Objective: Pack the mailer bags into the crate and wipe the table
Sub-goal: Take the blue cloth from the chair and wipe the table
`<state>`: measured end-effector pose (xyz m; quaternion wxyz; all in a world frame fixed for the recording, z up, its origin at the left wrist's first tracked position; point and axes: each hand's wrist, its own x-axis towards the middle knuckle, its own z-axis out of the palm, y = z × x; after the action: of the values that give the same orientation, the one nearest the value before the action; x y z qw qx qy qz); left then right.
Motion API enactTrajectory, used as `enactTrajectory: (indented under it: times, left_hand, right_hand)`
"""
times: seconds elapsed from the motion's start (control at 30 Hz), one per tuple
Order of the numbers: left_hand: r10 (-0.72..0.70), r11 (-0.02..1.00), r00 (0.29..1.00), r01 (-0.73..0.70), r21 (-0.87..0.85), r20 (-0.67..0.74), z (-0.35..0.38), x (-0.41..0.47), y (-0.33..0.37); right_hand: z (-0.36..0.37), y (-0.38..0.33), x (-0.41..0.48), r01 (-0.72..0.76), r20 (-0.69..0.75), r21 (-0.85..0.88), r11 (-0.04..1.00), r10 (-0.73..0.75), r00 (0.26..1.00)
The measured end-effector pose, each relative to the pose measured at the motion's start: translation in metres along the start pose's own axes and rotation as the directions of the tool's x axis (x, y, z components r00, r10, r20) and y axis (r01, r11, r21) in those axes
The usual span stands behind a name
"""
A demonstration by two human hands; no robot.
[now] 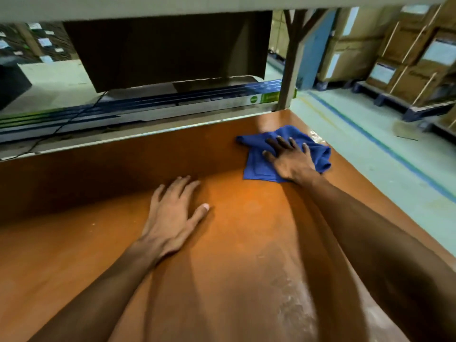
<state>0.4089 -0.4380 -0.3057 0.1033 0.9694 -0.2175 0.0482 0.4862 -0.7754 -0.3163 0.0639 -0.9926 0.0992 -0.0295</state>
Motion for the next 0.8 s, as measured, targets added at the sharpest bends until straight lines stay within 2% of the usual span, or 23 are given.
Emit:
enactTrajectory:
  times: [0.03,0.07,0.13,0.2,0.23,0.27,0.33,0.4,0.43,0.53,0.6,0.63,0.73,0.8]
  left_hand:
    - [0.049,0.999,0.999,-0.049,-0.003,0.002,0.006,0.007,0.022]
    - [0.085,0.996,0.996,-0.085,-0.003,0.006,0.013,0.016,0.043]
    - [0.103,0.995,0.994,-0.102,-0.015,0.024,0.027,0.031,0.071]
    - [0.077,0.997,0.996,-0.077,-0.021,0.041,0.038,0.041,0.083]
    - [0.069,0.997,0.997,-0.068,-0.023,0.039,0.04,0.041,0.083]
    - [0.069,0.997,0.997,-0.068,-0.025,0.03,0.041,0.04,0.082]
    - [0.072,0.997,0.997,-0.071,-0.027,0.022,0.041,0.038,0.083]
    - [0.06,0.997,0.998,-0.058,-0.044,0.024,0.037,0.038,0.085]
    - [0.053,0.997,0.998,-0.051,-0.053,0.027,0.036,0.038,0.086]
    - [0.051,0.997,0.998,-0.049,-0.06,0.032,0.033,0.039,0.087]
    - [0.05,0.997,0.998,-0.048,-0.066,0.027,0.033,0.04,0.085]
    - [0.052,0.996,0.998,-0.05,-0.068,0.029,0.034,0.041,0.084]
    - [0.06,0.996,0.998,-0.058,-0.074,0.033,0.034,0.041,0.084]
    - [0.056,0.995,0.998,-0.052,-0.086,0.036,0.034,0.041,0.084]
  right_hand:
    - [0.0,0.003,0.002,-0.067,0.004,-0.001,0.998,0.067,0.998]
    - [0.0,0.001,0.001,-0.064,0.019,-0.008,0.998,0.064,0.998]
    - [-0.001,-0.003,-0.007,0.119,0.058,-0.024,0.993,-0.118,0.991]
    - [-0.004,0.007,-0.009,0.313,0.084,-0.016,0.95,-0.31,0.947]
    - [-0.005,0.016,-0.006,0.333,0.077,-0.015,0.943,-0.331,0.941]
    - [-0.007,0.025,0.003,0.289,0.052,-0.017,0.957,-0.288,0.956]
    - [-0.006,0.043,0.03,0.078,0.008,-0.011,0.997,-0.078,0.997]
    - [-0.005,0.041,0.062,-0.057,0.01,-0.015,0.998,0.057,0.998]
    - [-0.004,0.031,0.076,-0.036,0.026,-0.019,0.999,0.036,0.999]
    - [0.003,-0.002,0.103,0.248,0.064,-0.033,0.968,-0.246,0.967]
    - [0.003,-0.003,0.12,0.316,0.064,0.001,0.949,-0.316,0.947]
    - [0.001,0.005,0.129,0.273,0.055,0.021,0.962,-0.274,0.96]
    - [-0.005,0.036,0.14,-0.014,0.028,0.046,0.999,0.013,1.0]
    - [-0.006,0.042,0.13,-0.098,0.028,0.038,0.994,0.097,0.995]
